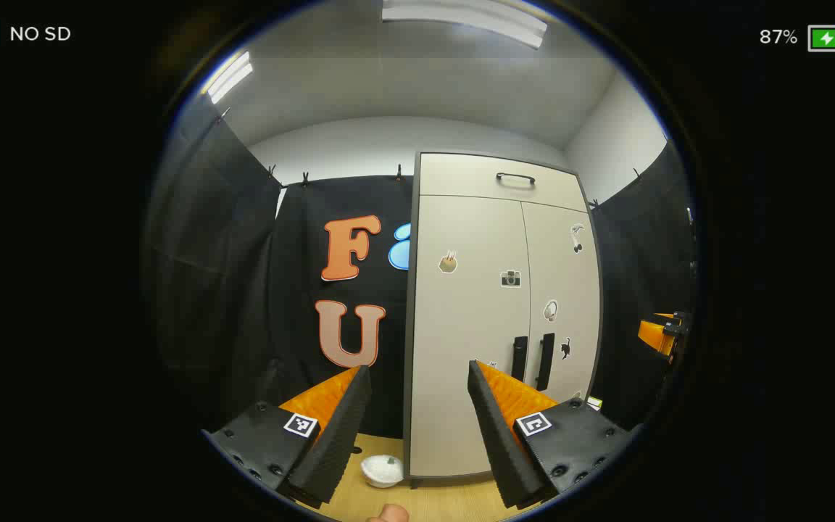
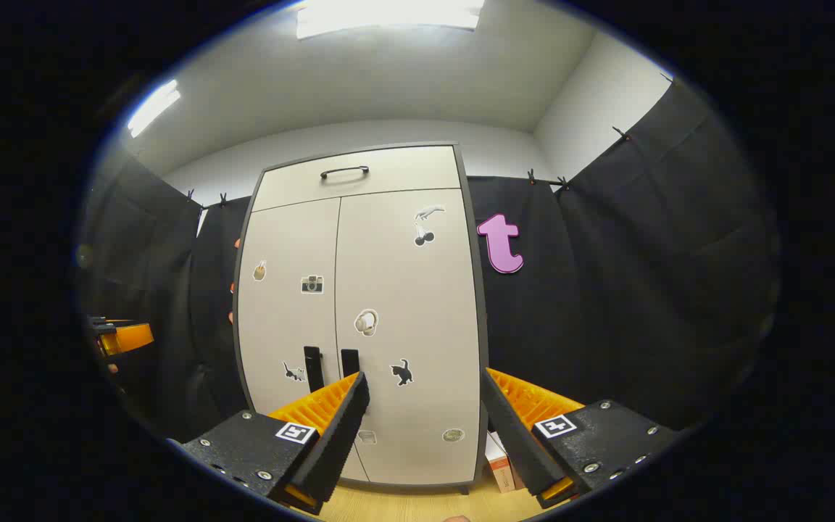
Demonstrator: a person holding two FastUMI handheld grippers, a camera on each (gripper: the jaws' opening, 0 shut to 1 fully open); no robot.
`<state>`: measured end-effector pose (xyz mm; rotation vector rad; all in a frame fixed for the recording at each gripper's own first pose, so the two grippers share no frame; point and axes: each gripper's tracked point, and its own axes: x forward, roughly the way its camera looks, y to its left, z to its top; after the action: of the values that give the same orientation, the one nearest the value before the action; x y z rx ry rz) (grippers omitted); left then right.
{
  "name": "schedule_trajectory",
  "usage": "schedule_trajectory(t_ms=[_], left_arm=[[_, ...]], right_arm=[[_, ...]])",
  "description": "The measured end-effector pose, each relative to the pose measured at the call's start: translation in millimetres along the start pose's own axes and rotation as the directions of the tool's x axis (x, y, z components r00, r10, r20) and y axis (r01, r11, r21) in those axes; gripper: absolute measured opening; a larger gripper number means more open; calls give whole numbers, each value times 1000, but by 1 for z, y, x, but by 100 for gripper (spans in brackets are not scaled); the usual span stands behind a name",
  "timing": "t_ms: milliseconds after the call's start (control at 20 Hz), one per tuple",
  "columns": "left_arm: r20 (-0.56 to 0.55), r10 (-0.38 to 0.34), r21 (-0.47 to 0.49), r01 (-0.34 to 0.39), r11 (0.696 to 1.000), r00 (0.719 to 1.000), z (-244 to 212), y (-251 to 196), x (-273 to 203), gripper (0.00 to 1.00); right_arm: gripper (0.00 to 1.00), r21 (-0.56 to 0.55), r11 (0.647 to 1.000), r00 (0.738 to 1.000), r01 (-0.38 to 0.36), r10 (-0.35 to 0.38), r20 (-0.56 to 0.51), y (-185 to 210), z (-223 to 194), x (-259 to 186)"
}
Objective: Open the right door of the double-door shoe cabinet with the right hand, and open the left door with the left hand.
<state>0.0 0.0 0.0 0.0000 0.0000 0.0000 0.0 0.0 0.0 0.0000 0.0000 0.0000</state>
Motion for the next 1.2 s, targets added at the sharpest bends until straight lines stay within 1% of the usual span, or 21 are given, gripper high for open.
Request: schedule_trajectory(t_ms=[100, 200, 250, 350, 450, 600, 800, 900, 1000, 1200], left_arm=[[-10, -14, -5, 14, 1000, 1000, -3, -6, 0, 81], [-9, -22, 11, 22, 1000, 1000, -7, -10, 0, 81], [-2, -15, 18, 16, 1000, 1000, -8, -9, 0, 81], [9, 8, 0, -8, 1000, 1000, -7, -6, -2, 81], [8, -10, -10, 10, 1000, 1000, -9, -12, -8, 81], [32, -3, 28, 3, 1000, 999, 0, -12, -13, 81], [34, -28, 20, 27, 999, 999, 3, -22, -14, 81], [27, -39, 22, 39, 999, 999, 1, -26, -12, 81], [10, -55, 4, 55, 998, 998, -3, -30, -11, 81], [3, -48, 8, 48, 999, 999, -5, -27, -8, 81]], right_arm=[[94, -8, 1000, 1000, 5, -5, -6, -2, -2, -2], [94, -7, 1000, 1000, 15, -15, -5, -5, -3, -4], [94, -10, 1000, 1000, 17, -18, -14, -6, -7, -4], [94, -2, 1000, 999, -1, 1, -36, -3, -16, -7], [94, 14, 1000, 999, -12, 13, -38, -1, -14, -10], [94, -20, 1000, 1000, 7, -7, -16, -2, -5, -16], [94, -16, 1000, 1000, 0, 0, -27, 3, -6, -21], [94, -18, 1000, 1000, 3, -4, -28, 3, -7, -21], [94, -11, 1000, 1000, 13, -13, -29, 2, -8, -19], [94, -11, 1000, 999, 13, -14, -37, 9, -14, -7]])
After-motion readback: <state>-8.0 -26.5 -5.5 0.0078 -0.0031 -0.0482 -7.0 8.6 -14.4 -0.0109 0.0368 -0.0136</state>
